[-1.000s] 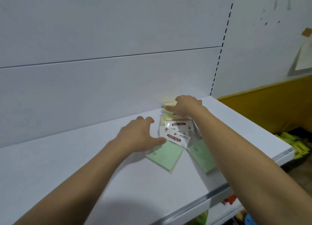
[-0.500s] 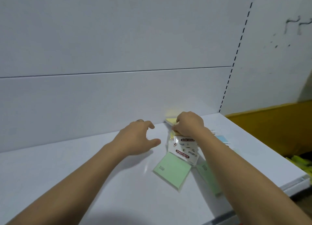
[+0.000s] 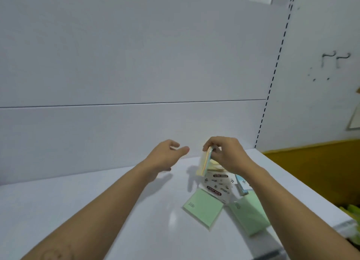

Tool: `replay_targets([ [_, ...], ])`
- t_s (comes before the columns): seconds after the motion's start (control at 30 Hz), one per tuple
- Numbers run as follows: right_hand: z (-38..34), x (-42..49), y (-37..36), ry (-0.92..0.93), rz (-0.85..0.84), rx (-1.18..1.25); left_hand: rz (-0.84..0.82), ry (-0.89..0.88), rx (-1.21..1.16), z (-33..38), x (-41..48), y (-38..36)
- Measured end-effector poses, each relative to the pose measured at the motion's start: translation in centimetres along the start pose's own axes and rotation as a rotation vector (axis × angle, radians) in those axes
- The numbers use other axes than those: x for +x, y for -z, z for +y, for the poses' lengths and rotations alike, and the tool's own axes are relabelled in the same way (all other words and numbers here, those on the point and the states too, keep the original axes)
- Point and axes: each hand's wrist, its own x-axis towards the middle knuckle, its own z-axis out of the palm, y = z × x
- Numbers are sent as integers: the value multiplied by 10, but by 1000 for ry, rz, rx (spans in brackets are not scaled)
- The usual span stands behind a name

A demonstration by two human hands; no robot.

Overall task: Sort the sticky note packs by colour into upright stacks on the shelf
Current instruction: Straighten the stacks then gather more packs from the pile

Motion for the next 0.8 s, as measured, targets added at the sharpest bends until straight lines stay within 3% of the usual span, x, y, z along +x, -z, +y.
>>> replay_targets([
  [0.1,-11,-10,-1,-16,17,248,-283,149,-159,-2,-8,-2],
  [0.2,-14,-16,-4,-3,78,363,-405,157,-355,-2,-15,-6],
  [0.3,-17,-17,-4,17,130,327,-343,119,-447,5,-19,-6],
  [0.43,-18,-22,3,-16,169,150,-228,21,-378,10,-20,-3],
  [0.63,-21,-43,10,-323,165,-91,-65,-56,-246,-7,-25,1],
  [0.8,-28,-75,-15,-501,14,-251,-24,-82,-209,-22,-28,1],
])
